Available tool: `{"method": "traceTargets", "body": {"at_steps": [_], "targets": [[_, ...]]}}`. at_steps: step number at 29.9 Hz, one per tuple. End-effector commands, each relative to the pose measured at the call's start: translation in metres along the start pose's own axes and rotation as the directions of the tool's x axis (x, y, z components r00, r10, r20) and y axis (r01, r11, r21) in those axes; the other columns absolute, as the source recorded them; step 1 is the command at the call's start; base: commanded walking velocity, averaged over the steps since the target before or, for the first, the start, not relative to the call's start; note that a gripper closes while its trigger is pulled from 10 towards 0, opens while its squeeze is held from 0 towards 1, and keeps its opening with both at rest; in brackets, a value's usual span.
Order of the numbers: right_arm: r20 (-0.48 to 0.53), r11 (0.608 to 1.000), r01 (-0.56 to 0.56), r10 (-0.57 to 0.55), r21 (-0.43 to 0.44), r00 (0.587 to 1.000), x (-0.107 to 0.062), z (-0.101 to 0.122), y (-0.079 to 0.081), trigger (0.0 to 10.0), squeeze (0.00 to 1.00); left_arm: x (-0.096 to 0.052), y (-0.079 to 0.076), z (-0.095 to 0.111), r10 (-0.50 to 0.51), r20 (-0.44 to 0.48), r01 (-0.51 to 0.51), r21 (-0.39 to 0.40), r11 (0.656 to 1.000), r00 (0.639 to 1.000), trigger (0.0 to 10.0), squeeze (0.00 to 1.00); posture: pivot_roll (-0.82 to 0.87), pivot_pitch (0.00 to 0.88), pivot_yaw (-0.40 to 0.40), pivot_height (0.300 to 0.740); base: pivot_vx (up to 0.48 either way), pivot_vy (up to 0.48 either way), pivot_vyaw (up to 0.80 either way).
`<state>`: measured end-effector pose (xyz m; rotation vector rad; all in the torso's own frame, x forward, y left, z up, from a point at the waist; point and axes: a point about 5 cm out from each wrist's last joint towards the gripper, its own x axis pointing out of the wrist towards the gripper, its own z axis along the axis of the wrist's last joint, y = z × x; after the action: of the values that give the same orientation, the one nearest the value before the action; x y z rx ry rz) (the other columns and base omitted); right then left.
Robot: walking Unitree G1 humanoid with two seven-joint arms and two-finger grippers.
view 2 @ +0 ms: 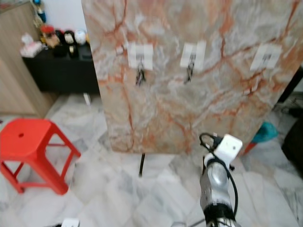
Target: Hang keys on a hook
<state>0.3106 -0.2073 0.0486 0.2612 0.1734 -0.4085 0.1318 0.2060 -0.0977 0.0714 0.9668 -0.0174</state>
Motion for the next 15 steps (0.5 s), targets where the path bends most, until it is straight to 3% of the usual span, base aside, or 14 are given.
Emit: {"method": "traceTargets", "body": {"at_steps": [1, 6, 8, 11, 14, 15], "targets": [[0.009, 1.0, -0.005, 0.006, -0.008, 1.0, 0.002, 0.004, 0.002, 10.0, 0.0, -0.002, -0.012, -0.013, -0.051, -0.052, 0.051, 0.01, 0.999, 0.997, 10.0, 0.0, 0.06, 0.0, -0.081, 0.74, 0.0, 0.0, 0.0], [0.039, 0.998, -0.012, 0.014, -0.06, 0.999, 0.003, 0.008, 0.003, 10.0, 0.0, -0.001, -0.02, -0.011, -0.058, -0.05, 0.059, 0.013, 0.998, 0.997, 10.0, 0.0, 0.06, 0.0, -0.081, 0.74, 0.0, 0.0, 0.0], [0.071, 0.999, 0.028, -0.025, -0.038, 0.997, 0.004, 0.013, 0.0, 10.0, 0.0, 0.0, -0.02, -0.011, -0.058, -0.05, 0.059, 0.013, 0.998, 0.997, 10.0, 0.0, 0.06, 0.0, -0.081, 0.74, 0.0, 0.0, 0.0], [0.109, 0.992, 0.109, -0.117, 0.07, 0.987, 0.005, 0.021, -0.007, 10.0, 0.0, 0.0, -0.019, -0.009, -0.055, -0.048, 0.056, 0.011, 0.998, 0.997, 10.0, 0.0, 0.06, 0.0, -0.081, 0.74, 0.0, 0.0, 0.0], [0.102, 0.982, 0.124, -0.139, 0.145, 0.985, 0.006, 0.024, -0.008, 10.0, 0.0, 0.0, -0.018, -0.008, -0.052, -0.047, 0.053, 0.009, 0.999, 0.998, 10.0, 0.0, 0.06, 0.0, -0.08, 0.74, 0.0, 0.0, 0.0], [0.099, 0.961, 0.12, -0.149, 0.248, 0.984, 0.006, 0.026, -0.006, 10.0, 0.0, 0.0, -0.017, -0.008, -0.053, -0.047, 0.053, 0.01, 0.999, 0.998, 10.0, 0.0, 0.06, 0.0, -0.077, 0.74, 0.0, 0.0, 0.0]]}}
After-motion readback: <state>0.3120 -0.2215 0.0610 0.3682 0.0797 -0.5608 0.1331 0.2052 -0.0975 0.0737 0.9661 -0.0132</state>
